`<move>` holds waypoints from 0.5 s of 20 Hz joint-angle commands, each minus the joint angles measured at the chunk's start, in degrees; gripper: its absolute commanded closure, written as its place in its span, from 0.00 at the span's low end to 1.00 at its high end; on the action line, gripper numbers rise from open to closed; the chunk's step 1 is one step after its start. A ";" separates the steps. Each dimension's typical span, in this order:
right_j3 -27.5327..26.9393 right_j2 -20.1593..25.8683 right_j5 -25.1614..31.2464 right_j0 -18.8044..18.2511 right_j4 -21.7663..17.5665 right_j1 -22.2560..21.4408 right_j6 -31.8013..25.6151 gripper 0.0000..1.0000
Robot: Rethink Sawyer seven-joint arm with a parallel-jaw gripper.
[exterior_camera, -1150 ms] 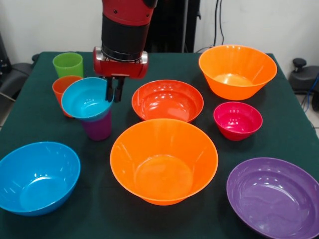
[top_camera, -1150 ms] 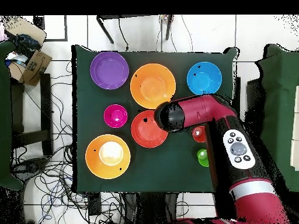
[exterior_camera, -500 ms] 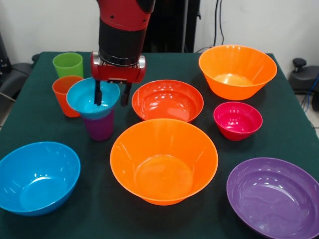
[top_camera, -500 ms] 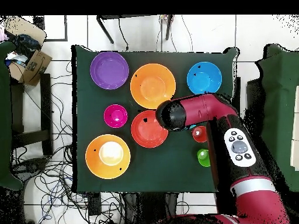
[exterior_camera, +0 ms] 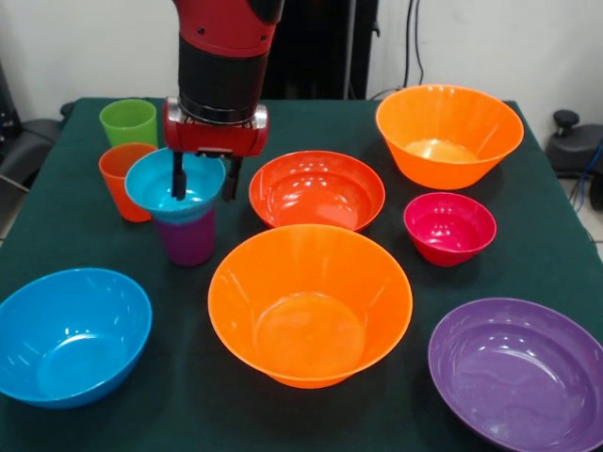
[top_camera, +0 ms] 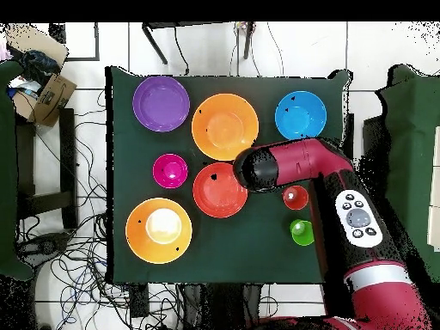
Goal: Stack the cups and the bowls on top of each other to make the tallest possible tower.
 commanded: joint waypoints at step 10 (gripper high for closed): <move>4.93 7.43 7.12 -2.34 4.91 -8.37 -15.70 0.00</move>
